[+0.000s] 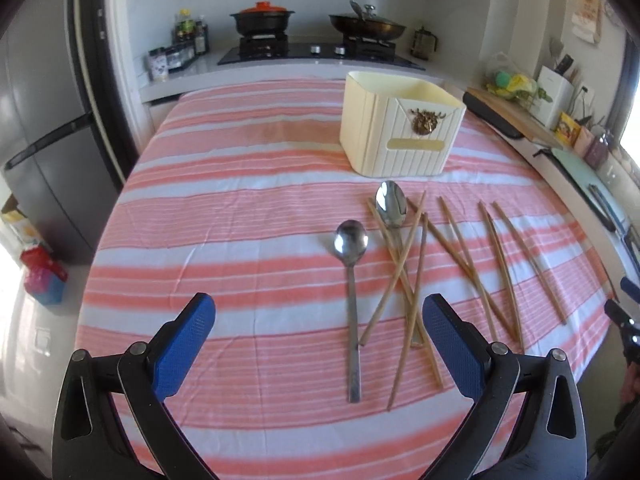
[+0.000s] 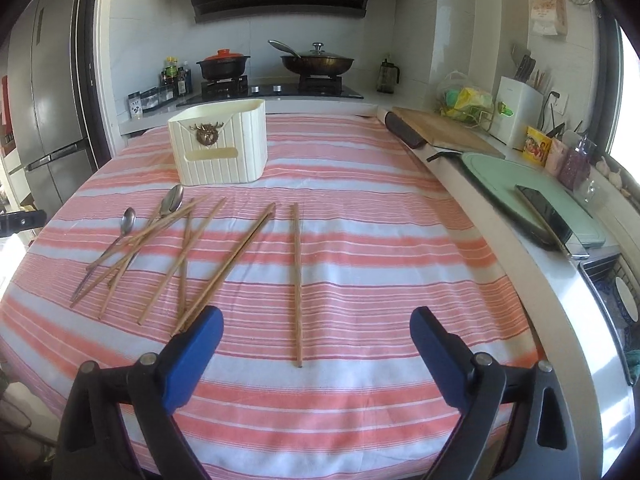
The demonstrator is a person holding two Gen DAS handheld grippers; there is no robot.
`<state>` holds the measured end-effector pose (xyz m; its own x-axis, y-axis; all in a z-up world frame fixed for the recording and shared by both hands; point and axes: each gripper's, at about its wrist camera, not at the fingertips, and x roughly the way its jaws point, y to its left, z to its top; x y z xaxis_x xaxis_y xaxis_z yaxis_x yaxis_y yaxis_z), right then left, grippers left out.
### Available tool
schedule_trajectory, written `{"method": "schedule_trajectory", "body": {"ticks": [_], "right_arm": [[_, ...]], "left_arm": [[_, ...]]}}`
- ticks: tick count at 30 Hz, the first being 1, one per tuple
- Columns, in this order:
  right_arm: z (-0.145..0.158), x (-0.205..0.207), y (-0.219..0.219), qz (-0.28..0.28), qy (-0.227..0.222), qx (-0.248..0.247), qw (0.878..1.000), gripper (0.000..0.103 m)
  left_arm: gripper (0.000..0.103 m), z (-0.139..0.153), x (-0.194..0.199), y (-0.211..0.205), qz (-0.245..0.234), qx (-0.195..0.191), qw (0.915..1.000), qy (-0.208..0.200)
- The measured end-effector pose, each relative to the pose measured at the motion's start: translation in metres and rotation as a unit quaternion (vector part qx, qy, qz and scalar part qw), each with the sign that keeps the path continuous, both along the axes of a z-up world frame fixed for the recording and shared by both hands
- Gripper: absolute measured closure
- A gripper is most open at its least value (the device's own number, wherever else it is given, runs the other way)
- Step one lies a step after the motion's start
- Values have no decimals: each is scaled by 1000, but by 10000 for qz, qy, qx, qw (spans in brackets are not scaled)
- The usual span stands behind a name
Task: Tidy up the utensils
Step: 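Grasp the steel spoon with the left tool while the right tool grasps a wooden chopstick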
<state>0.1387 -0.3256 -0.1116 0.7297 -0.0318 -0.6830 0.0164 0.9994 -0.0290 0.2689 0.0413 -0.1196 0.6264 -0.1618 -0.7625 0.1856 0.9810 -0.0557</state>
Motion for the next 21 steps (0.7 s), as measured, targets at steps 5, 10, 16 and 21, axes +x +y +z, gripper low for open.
{"method": "schedule_trajectory", "body": {"ticks": [5,10,16,21], "right_arm": [[-5,8,3,103,122,-73,9998,13],[-9,19,-4,30,212,-121,9997,13],[-22,42,-16,40,517,49,9986,23],[-37,76,-22,375,1034,453,9929,29]], "left_arm": [[1,-40,50,-8,-87,15,9989,470],[1,-63,72,-23,-171,179,9979,595],[1,-82,86,-38,-174,653,9949,742],[1,-83,88,-43,-164,655,9948,762]]}}
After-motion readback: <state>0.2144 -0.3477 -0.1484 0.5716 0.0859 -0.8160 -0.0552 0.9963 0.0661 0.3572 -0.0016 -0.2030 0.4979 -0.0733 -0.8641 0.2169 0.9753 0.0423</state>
